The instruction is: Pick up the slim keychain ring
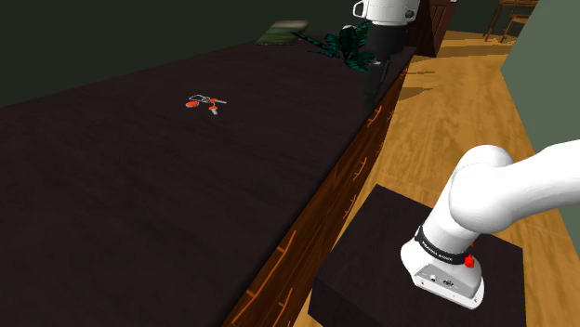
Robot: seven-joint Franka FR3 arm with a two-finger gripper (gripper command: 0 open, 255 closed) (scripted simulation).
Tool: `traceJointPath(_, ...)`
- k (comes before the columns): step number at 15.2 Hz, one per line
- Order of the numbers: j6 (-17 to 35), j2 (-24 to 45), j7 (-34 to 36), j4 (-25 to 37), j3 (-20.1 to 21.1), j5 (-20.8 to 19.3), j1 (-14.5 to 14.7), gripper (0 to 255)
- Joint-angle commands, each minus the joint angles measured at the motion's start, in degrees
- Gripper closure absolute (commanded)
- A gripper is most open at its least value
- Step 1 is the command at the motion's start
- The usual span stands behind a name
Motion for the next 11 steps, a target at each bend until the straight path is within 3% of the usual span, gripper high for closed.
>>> traceJointPath(1, 0.0, 0.0, 0.0, 0.0, 0.0, 0.0, 0.0, 0)
traceJointPath(11, 8.2, 20.5, 0.7, 13.9, 3.8, 1.9, 1.6, 0)
